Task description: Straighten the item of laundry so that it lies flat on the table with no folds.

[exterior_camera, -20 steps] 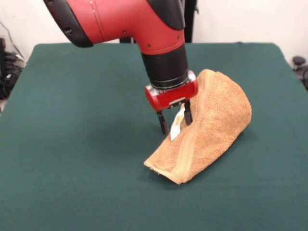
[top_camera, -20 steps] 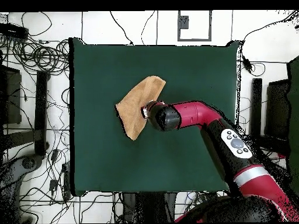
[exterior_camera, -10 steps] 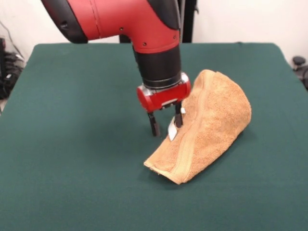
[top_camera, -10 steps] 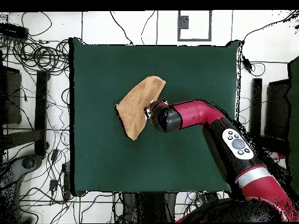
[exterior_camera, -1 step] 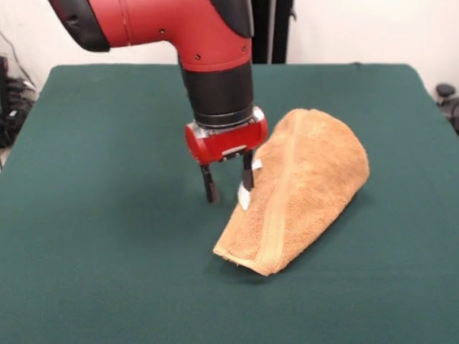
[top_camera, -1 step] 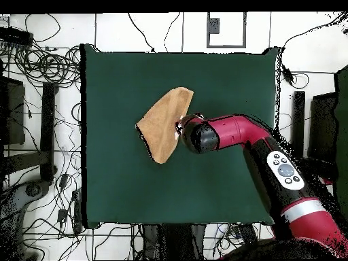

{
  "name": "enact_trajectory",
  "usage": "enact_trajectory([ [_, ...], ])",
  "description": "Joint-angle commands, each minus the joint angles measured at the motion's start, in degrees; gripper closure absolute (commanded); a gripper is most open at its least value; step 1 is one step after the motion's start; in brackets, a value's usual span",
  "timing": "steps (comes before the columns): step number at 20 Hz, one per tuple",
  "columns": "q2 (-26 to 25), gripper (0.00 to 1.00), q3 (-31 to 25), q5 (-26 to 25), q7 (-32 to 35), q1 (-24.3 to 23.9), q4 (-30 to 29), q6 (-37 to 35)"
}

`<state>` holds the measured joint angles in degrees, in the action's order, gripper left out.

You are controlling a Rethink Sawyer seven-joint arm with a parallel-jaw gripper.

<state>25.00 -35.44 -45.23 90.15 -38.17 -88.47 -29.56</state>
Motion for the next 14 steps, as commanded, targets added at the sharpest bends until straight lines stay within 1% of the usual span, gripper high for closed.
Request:
enact_trajectory([
  [1, -0.50, 0.00, -3.24, -1.84, -13.08, 0.79, 2.12, -3.97],
  [5, -0.72, 0.00, -3.41, -2.08, -13.17, 0.58, 2.36, -3.86],
  [9, -1.95, 0.00, -4.79, -0.81, -13.36, -0.57, 2.45, -3.52],
  [14, -4.65, 0.00, -8.47, 1.83, -13.32, -3.60, 1.32, -1.94],
])
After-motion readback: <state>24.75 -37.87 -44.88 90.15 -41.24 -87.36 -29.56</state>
